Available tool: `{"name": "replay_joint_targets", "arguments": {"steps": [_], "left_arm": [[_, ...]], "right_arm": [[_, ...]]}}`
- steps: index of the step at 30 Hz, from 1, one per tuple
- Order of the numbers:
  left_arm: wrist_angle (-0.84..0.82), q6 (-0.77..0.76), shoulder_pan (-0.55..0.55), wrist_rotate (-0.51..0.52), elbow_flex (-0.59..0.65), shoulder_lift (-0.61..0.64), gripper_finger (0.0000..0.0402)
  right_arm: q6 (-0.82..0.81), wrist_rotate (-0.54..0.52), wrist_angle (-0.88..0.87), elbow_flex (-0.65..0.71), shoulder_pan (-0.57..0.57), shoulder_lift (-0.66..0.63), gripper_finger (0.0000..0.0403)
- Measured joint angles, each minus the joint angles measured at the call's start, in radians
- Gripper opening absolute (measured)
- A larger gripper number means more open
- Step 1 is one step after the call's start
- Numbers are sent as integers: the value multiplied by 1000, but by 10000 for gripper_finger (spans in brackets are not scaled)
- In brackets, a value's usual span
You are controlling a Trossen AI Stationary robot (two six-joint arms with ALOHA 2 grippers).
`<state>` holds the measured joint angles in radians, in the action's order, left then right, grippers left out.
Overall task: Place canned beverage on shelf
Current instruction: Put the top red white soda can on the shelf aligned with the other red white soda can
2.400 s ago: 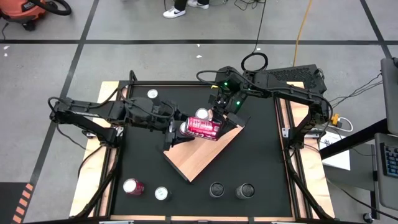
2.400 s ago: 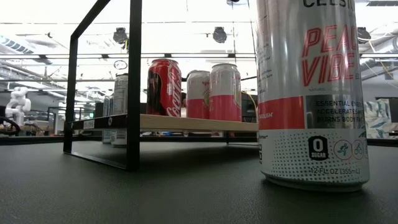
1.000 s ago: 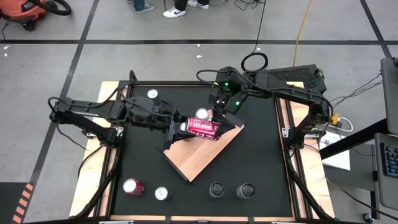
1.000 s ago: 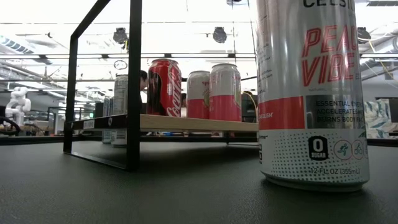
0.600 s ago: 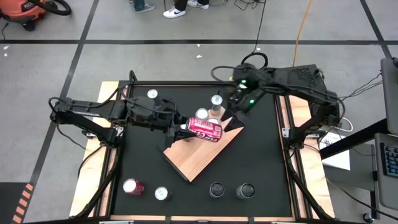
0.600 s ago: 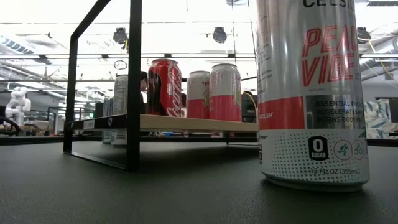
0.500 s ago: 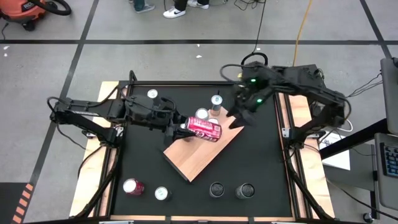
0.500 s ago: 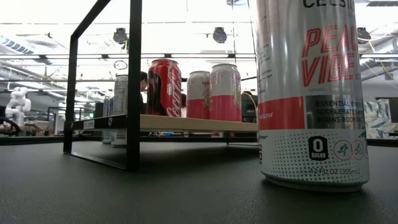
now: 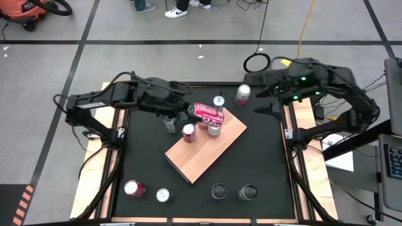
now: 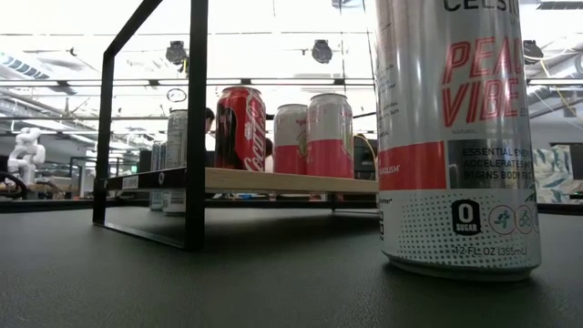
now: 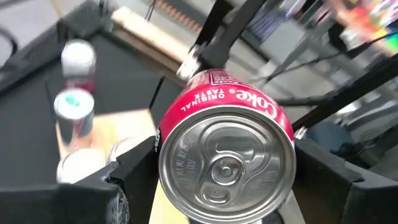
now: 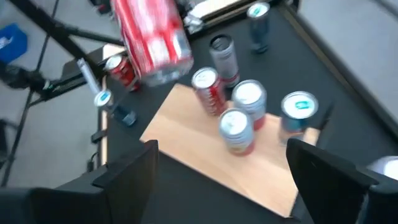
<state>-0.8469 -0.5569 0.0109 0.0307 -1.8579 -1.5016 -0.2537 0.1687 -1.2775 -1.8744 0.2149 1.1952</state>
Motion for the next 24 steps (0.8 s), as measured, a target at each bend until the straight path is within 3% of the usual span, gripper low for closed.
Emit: {"name": "replay_joint_targets", "arguments": {"steps": [7, 18, 24], "left_arm": [[-194, -155, 9, -4, -140, -132, 285], [-325, -377, 45, -2, -148, -242, 285], [-356, -400, 47, 8, -148, -282, 285]], "right_arm": [[-17, -68, 1, 0, 0, -49, 331], [-21, -65, 1, 1, 0, -48, 331], [10, -65, 1, 1, 0, -48, 331]]}}
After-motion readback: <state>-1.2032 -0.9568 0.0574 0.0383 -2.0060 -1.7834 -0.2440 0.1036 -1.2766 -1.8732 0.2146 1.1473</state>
